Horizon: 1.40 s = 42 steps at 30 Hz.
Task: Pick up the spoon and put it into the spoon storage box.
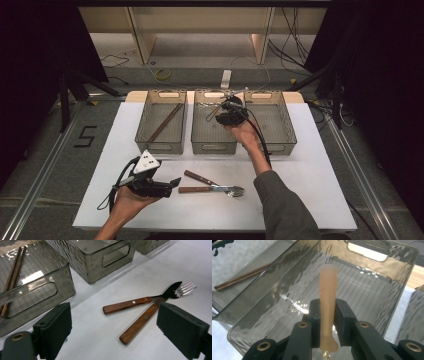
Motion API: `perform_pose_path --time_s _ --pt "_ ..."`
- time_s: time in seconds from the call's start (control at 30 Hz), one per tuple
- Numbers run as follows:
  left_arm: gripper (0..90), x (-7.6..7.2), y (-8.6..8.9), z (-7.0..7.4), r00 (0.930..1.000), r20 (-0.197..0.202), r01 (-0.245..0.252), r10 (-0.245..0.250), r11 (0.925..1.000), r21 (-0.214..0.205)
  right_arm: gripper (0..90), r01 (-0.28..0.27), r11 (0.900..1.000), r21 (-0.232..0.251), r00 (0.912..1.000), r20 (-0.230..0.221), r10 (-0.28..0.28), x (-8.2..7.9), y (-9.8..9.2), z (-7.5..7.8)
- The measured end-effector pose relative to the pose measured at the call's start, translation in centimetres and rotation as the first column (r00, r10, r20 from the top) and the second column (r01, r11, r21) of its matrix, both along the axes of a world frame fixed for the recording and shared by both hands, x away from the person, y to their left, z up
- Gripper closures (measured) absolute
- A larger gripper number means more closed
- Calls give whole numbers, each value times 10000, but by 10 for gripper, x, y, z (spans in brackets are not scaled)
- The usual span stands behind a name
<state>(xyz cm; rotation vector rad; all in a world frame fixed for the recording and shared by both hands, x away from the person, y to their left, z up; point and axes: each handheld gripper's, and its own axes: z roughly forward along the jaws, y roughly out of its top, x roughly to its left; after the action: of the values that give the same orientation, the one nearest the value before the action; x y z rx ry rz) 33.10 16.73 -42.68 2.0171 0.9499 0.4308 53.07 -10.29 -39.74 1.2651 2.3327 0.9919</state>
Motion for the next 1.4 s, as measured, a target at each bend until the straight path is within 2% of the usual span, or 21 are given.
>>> perform_pose_path --time_s 0.1,0.13,0.17,0.2,0.27,0.43,0.73,0.9,0.93,1.4 --pt "123 0 0 0 10000 5 24 -24 10000 2 751 9 9999 109 10000 -31 -9 0 3 -2" --pt "123 0 0 0 10000 -1 28 -28 10000 -3 710 13 9996 277 10000 -66 -11 0 3 -3" --pt "123 0 0 0 10000 -3 33 -33 10000 -4 633 -47 9988 493 9999 -137 54 1 3 -3" --pt "123 0 0 0 10000 2 30 -30 10000 -10 607 -82 9982 594 9994 -329 101 1 4 -2" --pt "123 0 1 0 10000 -9 23 -23 10000 -18 597 -173 9988 458 9997 -173 181 -1 7 0" --pt "123 0 1 0 10000 -9 31 -31 10000 -6 571 -406 9966 712 9991 130 398 -5 7 9" --pt "123 0 0 -1 10000 -81 49 -49 10000 17 441 -1037 9893 1024 9946 35 1039 -19 3 16" --pt "123 1 -1 -3 9997 -212 133 -131 9999 93 383 -1440 9844 1015 9896 113 1436 -34 -2 20" --pt "123 1 -2 -3 9995 -256 193 -188 9997 162 376 -1537 9816 1129 9881 81 1538 -38 -5 20" --pt "122 1 -6 -6 9971 -608 464 -446 9985 287 338 -2238 9617 1586 9737 798 2134 -92 -27 22"
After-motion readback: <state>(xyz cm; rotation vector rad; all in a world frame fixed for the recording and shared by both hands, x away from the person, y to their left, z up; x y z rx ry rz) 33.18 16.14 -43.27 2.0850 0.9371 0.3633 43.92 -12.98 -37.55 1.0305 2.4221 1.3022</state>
